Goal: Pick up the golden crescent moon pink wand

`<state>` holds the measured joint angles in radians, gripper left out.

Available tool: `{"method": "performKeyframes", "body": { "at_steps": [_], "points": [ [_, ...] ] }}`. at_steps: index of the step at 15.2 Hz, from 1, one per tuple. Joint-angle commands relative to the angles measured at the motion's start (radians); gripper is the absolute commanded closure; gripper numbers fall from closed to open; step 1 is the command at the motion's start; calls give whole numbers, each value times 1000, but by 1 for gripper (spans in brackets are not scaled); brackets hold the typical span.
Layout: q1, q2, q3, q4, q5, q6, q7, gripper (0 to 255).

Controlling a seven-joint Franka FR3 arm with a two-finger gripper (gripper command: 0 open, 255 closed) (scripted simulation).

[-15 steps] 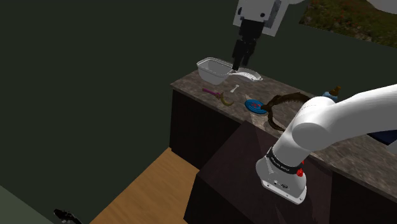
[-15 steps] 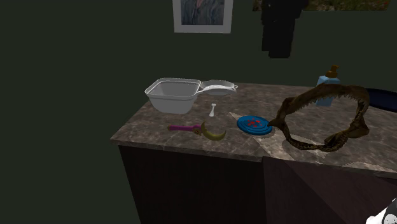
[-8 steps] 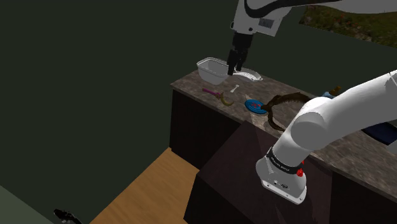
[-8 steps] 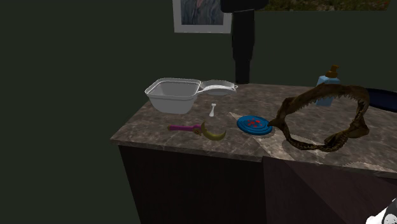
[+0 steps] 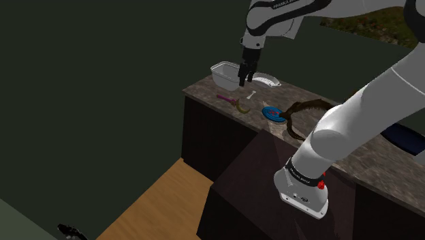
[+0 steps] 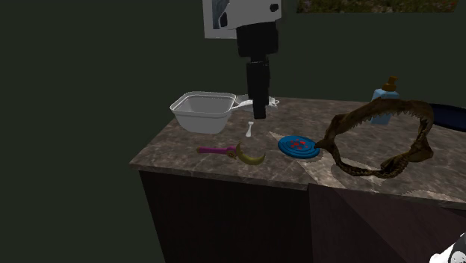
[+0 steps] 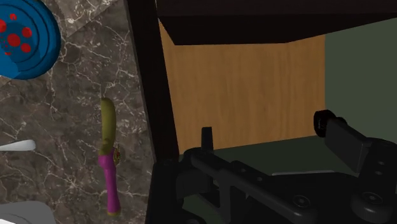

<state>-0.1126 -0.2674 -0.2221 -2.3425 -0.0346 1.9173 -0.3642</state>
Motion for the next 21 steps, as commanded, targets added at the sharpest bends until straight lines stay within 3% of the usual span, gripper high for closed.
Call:
{"method": "performKeyframes", "body": {
  "at_steps": [1, 11, 21],
  "points": [
    [-7, 86, -23, 41, 4, 35, -39, 0],
    [-66, 476, -83, 268, 71, 140, -213, 0],
    [-178, 881, -72, 627, 143, 134, -338, 0]
  ]
}}
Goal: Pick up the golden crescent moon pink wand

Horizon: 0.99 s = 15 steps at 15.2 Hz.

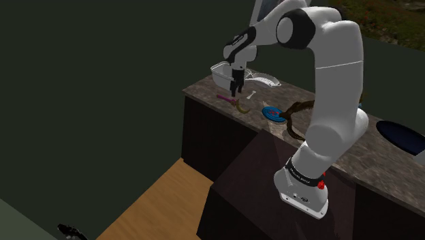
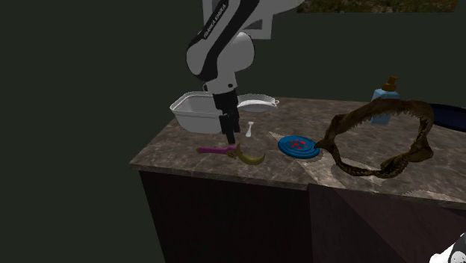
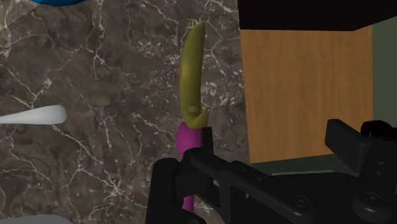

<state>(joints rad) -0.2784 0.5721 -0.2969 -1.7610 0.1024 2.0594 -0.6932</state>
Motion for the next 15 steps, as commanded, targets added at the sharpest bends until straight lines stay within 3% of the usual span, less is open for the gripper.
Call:
{"method": "performKeyframes", "body": {
  "at_steps": [1, 6, 15],
  "points": [
    [-25, 83, 6, 91, 10, -16, -17, 0],
    [-84, 280, 19, 323, 24, -68, -44, 0],
    [-94, 352, 30, 342, 35, -15, -44, 0]
  ]
}}
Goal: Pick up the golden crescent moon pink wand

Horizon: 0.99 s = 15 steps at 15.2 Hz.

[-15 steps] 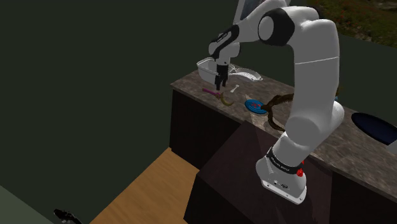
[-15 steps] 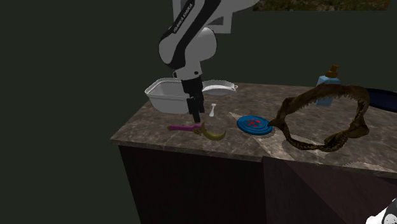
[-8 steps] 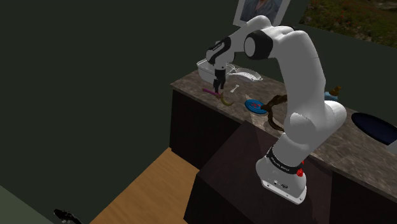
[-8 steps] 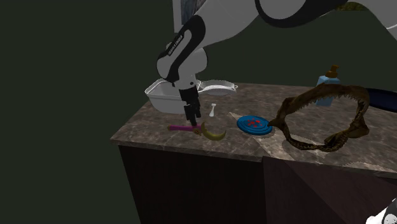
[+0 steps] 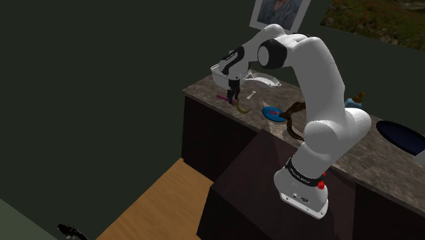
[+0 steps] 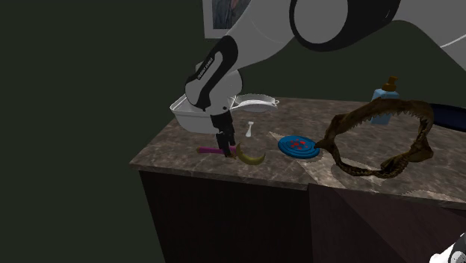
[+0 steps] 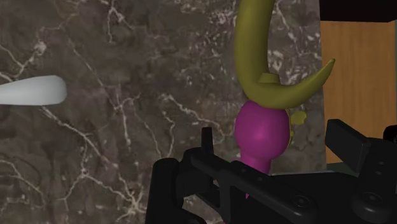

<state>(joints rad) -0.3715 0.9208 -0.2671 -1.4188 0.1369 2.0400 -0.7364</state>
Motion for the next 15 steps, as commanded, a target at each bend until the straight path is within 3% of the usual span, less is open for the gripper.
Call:
{"method": "performKeyframes", "body": {
  "at_steps": [1, 15],
  "points": [
    [0, 3, 1, 0, 1, 3, 1, 255],
    [6, -45, -7, -15, -7, -30, -1, 255]
  ]
}}
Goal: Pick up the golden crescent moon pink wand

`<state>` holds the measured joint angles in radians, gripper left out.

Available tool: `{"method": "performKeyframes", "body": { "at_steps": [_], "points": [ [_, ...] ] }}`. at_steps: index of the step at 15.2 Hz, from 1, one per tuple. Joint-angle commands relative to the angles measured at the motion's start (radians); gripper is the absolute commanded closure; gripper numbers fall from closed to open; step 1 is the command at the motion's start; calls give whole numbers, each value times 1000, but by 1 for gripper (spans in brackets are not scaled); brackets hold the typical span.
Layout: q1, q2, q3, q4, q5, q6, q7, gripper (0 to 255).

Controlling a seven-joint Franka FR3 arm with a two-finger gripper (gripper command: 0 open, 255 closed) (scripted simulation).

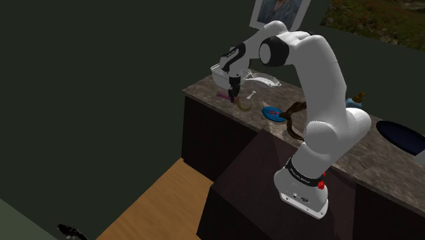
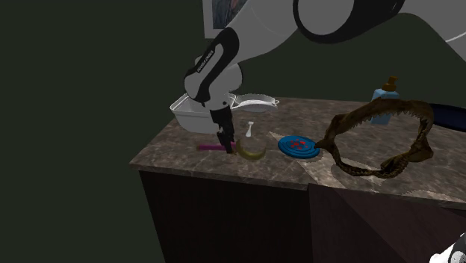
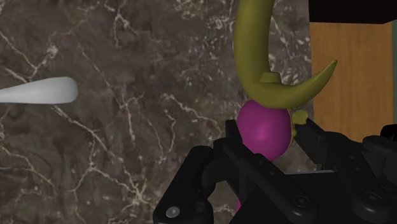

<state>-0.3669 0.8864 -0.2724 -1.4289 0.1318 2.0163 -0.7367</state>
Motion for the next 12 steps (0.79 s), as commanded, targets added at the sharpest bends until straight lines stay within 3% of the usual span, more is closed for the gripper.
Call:
{"method": "performKeyframes", "body": {
  "at_steps": [1, 12],
  "points": [
    [2, -20, -3, -7, -3, -14, -1, 255],
    [12, -100, -17, -14, -18, -85, -1, 255]
  ]
}}
